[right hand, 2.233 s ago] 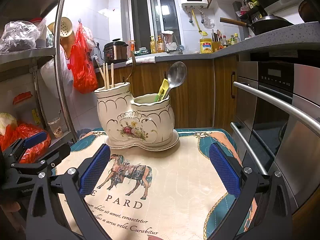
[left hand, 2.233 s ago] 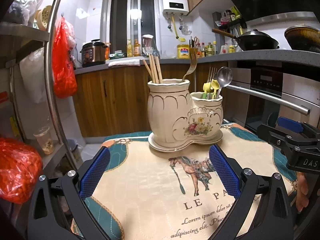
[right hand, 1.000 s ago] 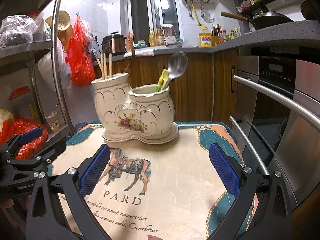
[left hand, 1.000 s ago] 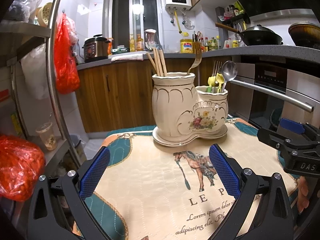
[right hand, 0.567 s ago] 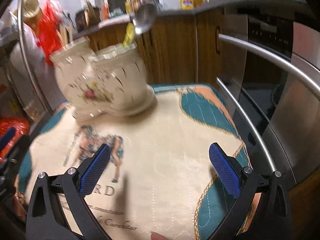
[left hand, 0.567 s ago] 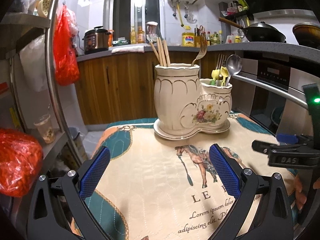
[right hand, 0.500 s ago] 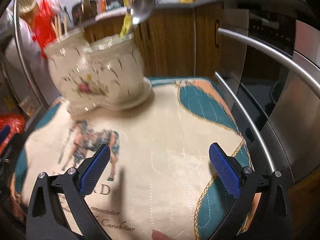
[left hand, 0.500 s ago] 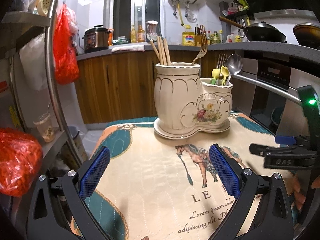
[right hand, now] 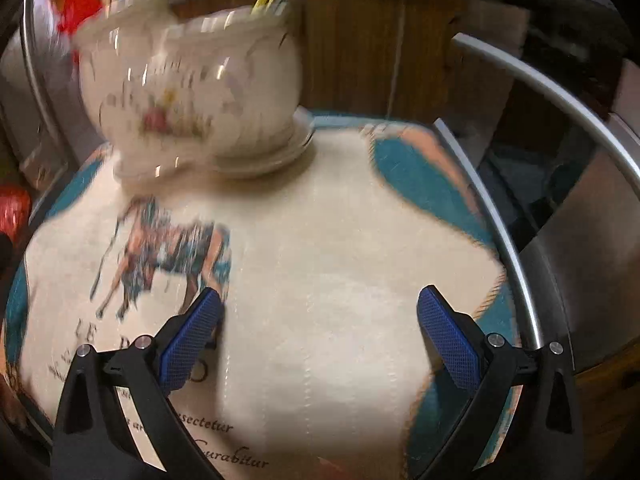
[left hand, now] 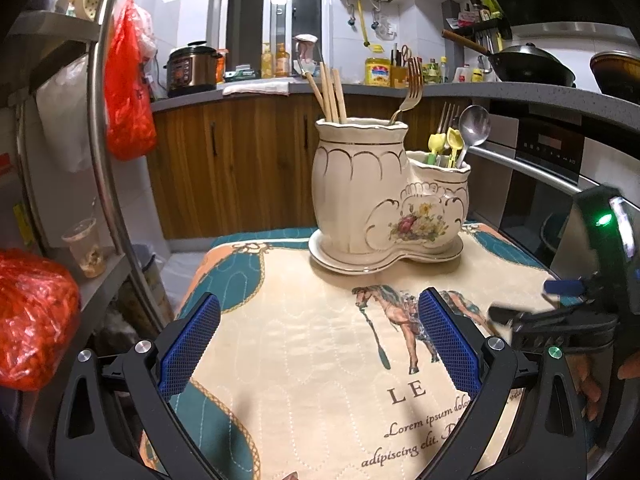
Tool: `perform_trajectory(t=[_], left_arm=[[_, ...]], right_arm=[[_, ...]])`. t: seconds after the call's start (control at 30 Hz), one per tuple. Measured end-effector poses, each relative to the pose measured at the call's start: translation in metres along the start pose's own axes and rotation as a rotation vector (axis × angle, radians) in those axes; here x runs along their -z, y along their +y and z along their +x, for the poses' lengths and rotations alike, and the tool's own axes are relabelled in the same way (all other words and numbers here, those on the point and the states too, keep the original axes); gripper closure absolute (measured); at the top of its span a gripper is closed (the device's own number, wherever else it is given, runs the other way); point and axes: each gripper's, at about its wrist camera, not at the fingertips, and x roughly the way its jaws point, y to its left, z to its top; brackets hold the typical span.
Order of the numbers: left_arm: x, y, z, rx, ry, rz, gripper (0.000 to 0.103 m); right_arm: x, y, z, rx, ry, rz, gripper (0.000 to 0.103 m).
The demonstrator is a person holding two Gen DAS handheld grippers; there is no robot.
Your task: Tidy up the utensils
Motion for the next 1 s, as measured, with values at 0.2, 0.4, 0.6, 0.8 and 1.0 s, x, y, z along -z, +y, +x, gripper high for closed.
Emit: perform_trajectory(t=[0.2,0.4,0.6,0.8,1.0], left_arm=[[-0.001,-0.006,-0.005,-0.010,-0.028,0.024,0.005],[-0.003,-0.006,-0.015,0.023,-0.093,0.022,0.005],[0.000,-0.006,-0.007,0.012,-0.038,0.019,0.005],[0.000,-0.005,-0.009,-0.006,-0.042,0.018,0.005],[-0.001,-0.004,-0.009,-0.010,-0.046,0.020,0.005]], right_arm=[[0.004,0.003,-0.048,-0.066,-0.291,0.019,0.005],[0.001,-0.001,-0.054,-0.089,-0.324,0.042,0.005],[0.002,-0.003,-0.065,-0.109,-0.383,0.055,0.005],[0.004,0.001,-0.072,-0.106,-0.420,0.032,0.005],[0.003,0.003,-0.071,-0.106,-0.416,0.016,0.005]])
